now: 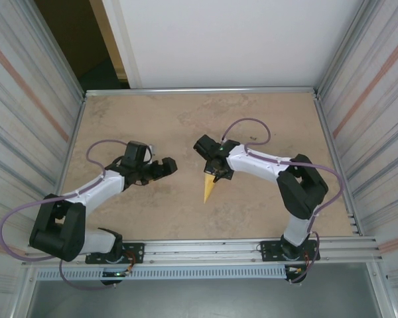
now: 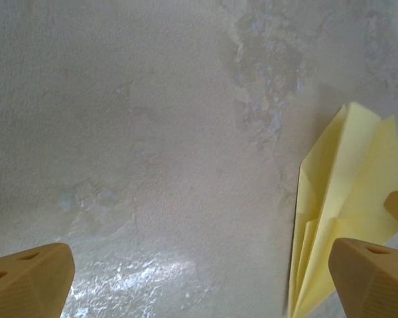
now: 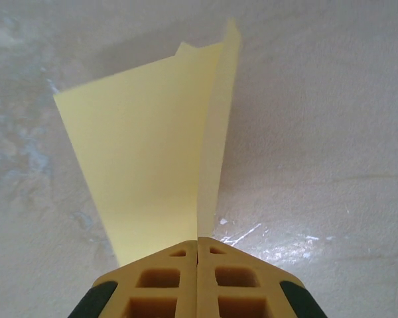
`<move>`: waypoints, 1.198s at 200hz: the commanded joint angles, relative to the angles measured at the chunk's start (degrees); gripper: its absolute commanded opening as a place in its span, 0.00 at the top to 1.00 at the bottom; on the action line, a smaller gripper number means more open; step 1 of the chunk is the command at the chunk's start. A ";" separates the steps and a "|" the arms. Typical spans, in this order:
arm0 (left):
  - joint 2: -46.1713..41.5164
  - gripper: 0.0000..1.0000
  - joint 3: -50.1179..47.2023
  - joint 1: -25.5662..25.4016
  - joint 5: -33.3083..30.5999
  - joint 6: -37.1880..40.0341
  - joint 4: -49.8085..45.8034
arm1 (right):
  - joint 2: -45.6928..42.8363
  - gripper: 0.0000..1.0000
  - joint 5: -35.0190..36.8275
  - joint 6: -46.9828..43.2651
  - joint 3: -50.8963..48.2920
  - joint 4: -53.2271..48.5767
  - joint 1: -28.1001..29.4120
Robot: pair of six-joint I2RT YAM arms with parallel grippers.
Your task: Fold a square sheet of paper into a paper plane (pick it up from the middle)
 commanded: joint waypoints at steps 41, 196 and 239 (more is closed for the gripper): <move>-1.85 0.02 -4.92 7.37 8.62 -7.48 8.52 | -7.20 1.00 -17.72 -18.22 -2.67 18.01 -3.80; -2.60 0.06 -7.97 4.82 9.00 -11.17 13.02 | -1.06 1.00 -45.24 -20.63 -20.39 47.65 -13.23; 0.26 0.09 -5.98 -0.23 7.74 -10.99 12.54 | -1.32 0.98 -45.19 -22.23 -23.28 47.16 -16.03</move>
